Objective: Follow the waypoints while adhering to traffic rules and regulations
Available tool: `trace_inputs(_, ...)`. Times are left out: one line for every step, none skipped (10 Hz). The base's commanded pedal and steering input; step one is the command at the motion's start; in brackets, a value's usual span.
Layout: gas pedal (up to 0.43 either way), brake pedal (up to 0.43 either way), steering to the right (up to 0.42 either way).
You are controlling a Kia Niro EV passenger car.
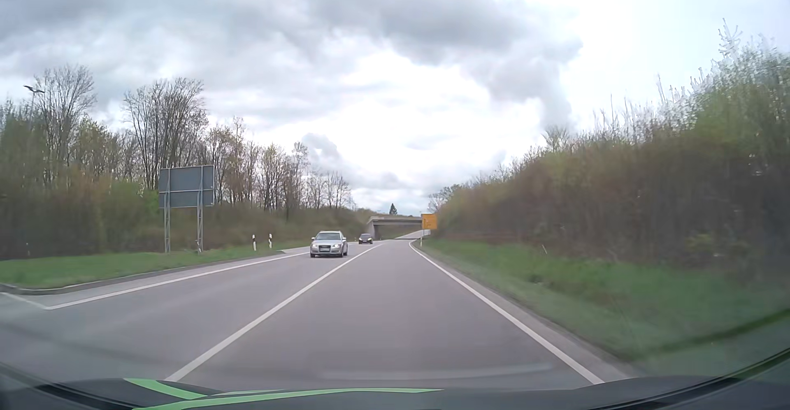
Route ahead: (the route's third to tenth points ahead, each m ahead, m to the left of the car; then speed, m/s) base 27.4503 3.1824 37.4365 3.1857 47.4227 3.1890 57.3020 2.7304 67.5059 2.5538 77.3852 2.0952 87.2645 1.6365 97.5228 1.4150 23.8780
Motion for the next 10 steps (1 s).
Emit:
trace_inputs(0.177,0.000,0.002)
trace_inputs(0.177,0.000,0.002)
trace_inputs(0.177,0.000,0.002)
trace_inputs(0.177,0.000,0.002)
trace_inputs(0.177,0.000,0.002)
trace_inputs(0.177,0.000,0.002)
trace_inputs(0.177,0.000,0.002)
trace_inputs(0.177,0.000,0.002)
trace_inputs(0.177,0.000,0.002)
trace_inputs(0.177,0.000,0.002)
